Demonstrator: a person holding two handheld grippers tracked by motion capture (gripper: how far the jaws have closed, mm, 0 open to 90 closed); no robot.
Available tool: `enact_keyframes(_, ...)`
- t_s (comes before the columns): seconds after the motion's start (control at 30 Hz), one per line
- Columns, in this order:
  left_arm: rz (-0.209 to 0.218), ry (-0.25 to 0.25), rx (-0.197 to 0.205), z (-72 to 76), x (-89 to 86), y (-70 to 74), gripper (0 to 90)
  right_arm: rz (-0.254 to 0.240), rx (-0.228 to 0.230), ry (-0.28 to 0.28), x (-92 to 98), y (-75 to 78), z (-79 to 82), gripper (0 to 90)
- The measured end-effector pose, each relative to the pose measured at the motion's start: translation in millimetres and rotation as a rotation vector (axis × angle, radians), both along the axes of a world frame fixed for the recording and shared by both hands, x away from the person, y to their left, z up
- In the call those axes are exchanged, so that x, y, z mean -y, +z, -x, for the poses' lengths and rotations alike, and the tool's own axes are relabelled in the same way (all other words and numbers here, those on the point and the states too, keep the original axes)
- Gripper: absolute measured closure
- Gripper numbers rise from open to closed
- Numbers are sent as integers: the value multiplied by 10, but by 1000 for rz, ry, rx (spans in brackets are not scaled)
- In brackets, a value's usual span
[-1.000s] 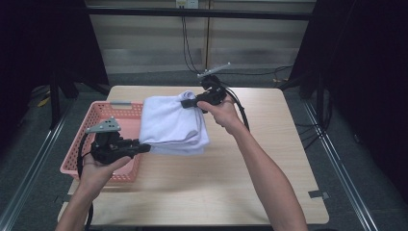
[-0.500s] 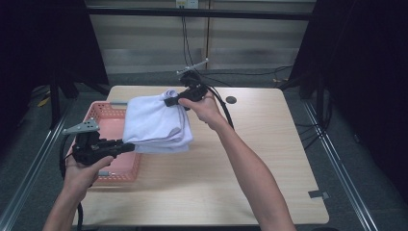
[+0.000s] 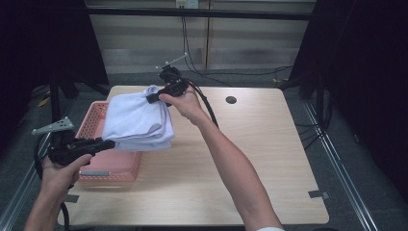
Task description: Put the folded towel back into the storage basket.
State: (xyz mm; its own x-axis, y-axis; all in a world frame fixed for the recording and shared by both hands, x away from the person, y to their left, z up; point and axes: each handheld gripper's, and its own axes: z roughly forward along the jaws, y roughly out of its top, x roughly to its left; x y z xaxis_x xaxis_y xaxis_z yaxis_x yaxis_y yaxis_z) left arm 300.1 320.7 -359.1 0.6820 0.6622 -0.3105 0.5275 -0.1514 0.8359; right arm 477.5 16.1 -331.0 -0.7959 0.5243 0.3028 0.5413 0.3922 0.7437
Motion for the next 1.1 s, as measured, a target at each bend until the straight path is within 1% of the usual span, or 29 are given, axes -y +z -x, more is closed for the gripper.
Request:
enact_keyframes(0.07,9,16,5,14,-82,16,731,7,1,10,-88,8,-5,714)
enact_keyframes(0.1,3,28,13,28,-128,27,731,11,2,11,-133,16,-4,714)
enact_keyframes(0.13,3,53,24,43,-163,34,734,17,5,15,-192,32,-6,714)
enact_keyframes(0.2,17,55,13,51,-247,44,736,13,6,23,-273,54,-26,714)
enact_keyframes(0.23,20,65,13,52,-281,46,737,18,0,28,-355,62,-37,714)
enact_keyframes(0.3,24,73,3,50,-368,42,737,26,-3,24,-460,67,-34,714)
enact_keyframes(0.33,26,98,-3,48,-411,33,737,26,-3,24,-460,67,-34,714)
enact_keyframes(0.37,25,110,-6,48,-465,20,737,28,-3,20,-509,65,-34,714)
enact_keyframes(0.4,24,107,-2,51,-505,12,737,21,-5,17,-561,55,-35,714)
enact_keyframes(0.43,40,129,-4,54,-569,-8,737,23,-6,19,-589,46,-37,714)
enact_keyframes(0.5,49,141,-18,62,-639,-29,738,20,-16,18,-663,19,-38,714)
enact_keyframes(0.53,40,140,-22,71,-674,-35,739,24,-19,24,-694,8,-38,714)
enact_keyframes(0.57,33,138,-21,76,-695,-35,739,28,-27,24,-768,-17,-36,714)
enact_keyframes(0.6,30,140,-25,79,-715,-33,739,28,-27,24,-768,-17,-36,714)
enact_keyframes(0.63,34,151,-25,83,-739,-30,739,29,-26,22,-805,-32,-37,715)
enact_keyframes(0.7,41,156,-30,83,-817,-31,739,25,-35,14,-906,-79,-31,715)
enact_keyframes(0.73,32,165,-33,83,-855,-36,739,25,-35,14,-906,-79,-31,715)
enact_keyframes(0.77,37,170,-41,85,-892,-49,740,24,-38,12,-940,-97,-27,715)
enact_keyframes(0.83,25,171,-63,84,-958,-97,739,26,-48,10,-1007,-149,-13,715)
enact_keyframes(0.87,28,174,-69,80,-976,-121,740,24,-47,9,-1034,-181,-12,715)
enact_keyframes(0.9,33,183,-77,77,-1004,-164,740,24,-52,2,-1055,-205,-7,715)
enact_keyframes(0.97,28,194,-96,70,-1035,-239,740,32,-53,-5,-1111,-290,1,716)
enact_keyframes(1.0,25,193,-105,65,-1049,-278,739,45,-54,-2,-1131,-330,2,716)
enact_keyframes(1.03,35,201,-113,58,-1055,-320,739,60,-52,5,-1149,-370,3,716)
enact_keyframes(1.07,37,201,-122,52,-1066,-349,739,62,-51,5,-1157,-407,3,716)
enact_keyframes(1.1,24,206,-128,38,-1078,-403,739,56,-54,1,-1157,-435,4,716)
